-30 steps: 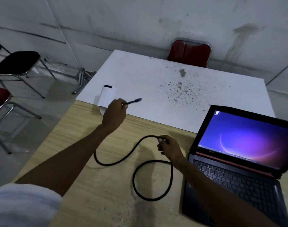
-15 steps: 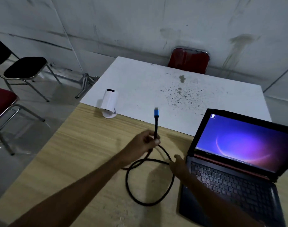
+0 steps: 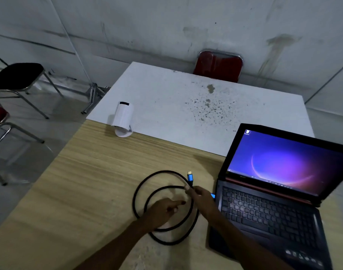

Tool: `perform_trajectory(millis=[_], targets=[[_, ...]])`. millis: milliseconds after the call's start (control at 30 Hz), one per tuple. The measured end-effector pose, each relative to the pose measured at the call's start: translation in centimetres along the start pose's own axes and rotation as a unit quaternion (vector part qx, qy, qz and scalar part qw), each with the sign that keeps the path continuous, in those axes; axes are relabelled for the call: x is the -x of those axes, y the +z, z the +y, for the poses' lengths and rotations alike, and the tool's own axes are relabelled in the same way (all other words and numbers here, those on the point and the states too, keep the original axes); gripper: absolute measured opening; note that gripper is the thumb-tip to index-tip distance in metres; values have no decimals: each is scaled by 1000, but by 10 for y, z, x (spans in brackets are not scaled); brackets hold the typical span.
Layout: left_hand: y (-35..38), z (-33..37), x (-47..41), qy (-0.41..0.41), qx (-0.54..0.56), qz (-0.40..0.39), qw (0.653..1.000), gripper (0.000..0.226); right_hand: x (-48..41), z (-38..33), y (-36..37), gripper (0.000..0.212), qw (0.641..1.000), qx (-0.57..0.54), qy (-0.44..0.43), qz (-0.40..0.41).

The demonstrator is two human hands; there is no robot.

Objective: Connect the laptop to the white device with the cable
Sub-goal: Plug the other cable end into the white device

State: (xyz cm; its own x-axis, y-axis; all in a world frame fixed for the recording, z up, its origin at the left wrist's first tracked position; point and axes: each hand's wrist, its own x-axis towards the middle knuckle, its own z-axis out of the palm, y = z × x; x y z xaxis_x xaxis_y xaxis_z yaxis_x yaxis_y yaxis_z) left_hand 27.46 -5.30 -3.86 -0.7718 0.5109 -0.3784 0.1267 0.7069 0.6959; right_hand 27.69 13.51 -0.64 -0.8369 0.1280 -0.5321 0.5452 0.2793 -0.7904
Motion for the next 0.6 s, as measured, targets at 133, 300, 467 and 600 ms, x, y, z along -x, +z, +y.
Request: perform_trajectory(millis=[133,300,467,600], targets=[[2,-24,24,-254,-96,264,925,38,-1,4,8,20,996,58,0,62],[8,-25,42,-487,310,165,800,94,-6,9,12,20,988,-16,88,127],[0,-24,23,-425,358,223,801,82,-11,11,10,25,977,-72,128,154],[-45,-33,-2,-327,354,356,801,55,-17,6,8,23,962,-153,180,136]])
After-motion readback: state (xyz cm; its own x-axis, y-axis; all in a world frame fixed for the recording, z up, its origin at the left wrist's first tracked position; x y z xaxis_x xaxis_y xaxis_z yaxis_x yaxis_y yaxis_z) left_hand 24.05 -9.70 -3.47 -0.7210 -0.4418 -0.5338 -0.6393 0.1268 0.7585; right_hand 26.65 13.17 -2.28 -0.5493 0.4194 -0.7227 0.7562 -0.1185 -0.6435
